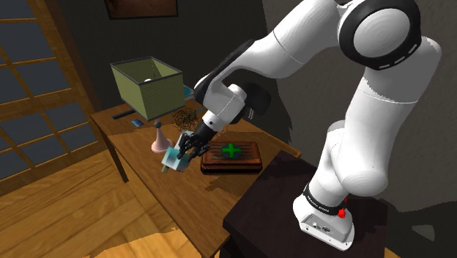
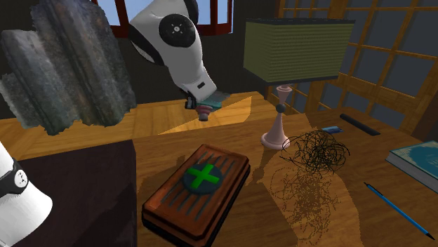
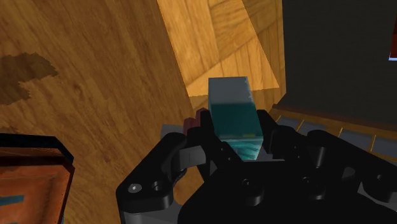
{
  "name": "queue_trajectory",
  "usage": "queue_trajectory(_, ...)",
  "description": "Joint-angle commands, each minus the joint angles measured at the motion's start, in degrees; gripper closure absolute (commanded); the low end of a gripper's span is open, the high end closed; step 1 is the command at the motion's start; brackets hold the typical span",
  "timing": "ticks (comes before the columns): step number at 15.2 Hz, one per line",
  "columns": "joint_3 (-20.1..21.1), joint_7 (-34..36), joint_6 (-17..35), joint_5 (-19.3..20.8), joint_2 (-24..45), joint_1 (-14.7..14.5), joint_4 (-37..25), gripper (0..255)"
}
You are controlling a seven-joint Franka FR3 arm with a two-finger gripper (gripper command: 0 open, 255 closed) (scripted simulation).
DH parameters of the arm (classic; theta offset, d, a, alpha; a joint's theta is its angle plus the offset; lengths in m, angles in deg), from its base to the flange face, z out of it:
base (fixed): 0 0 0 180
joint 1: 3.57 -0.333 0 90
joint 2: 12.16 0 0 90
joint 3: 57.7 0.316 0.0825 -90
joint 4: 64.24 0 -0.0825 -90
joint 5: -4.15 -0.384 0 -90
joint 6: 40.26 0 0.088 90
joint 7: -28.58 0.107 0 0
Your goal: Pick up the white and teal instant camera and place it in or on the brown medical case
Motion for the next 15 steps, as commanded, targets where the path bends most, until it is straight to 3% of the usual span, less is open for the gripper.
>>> queue_trajectory(1, -0.03, 2.11, 0.06, 1.76, -1.49, -0.1, 0.22, 255)
queue_trajectory(10, -0.19, 11.08, -0.49, 9.75, -7.85, 0.02, 1.09, 255)
queue_trajectory(15, -4.25, 10.19, -4.59, 16.5, -14.63, 4.42, 7.0, 255)
